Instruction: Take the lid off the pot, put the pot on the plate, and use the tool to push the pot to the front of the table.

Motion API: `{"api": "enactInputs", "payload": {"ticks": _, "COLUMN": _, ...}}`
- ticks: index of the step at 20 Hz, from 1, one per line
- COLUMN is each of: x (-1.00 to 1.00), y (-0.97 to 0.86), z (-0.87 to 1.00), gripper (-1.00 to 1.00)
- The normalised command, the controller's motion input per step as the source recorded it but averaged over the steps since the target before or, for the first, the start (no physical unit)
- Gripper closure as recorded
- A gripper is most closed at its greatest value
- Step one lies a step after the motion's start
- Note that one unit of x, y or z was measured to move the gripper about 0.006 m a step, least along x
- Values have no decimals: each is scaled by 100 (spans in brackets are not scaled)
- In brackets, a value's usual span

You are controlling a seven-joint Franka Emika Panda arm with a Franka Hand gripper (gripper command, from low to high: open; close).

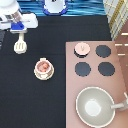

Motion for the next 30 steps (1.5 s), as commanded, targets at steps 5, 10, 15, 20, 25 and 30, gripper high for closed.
{"api": "enactInputs", "payload": {"ticks": 5, "x": -54, "y": 90, "z": -61, "gripper": 100}}
{"api": "enactInputs", "payload": {"ticks": 10, "x": -87, "y": 53, "z": -70, "gripper": 100}}
{"api": "enactInputs", "payload": {"ticks": 15, "x": -100, "y": 6, "z": -75, "gripper": 100}}
{"api": "enactInputs", "payload": {"ticks": 20, "x": -32, "y": -29, "z": -40, "gripper": 100}}
{"api": "enactInputs", "payload": {"ticks": 25, "x": 97, "y": -4, "z": -8, "gripper": 100}}
{"api": "enactInputs", "payload": {"ticks": 30, "x": 100, "y": 2, "z": -2, "gripper": 100}}
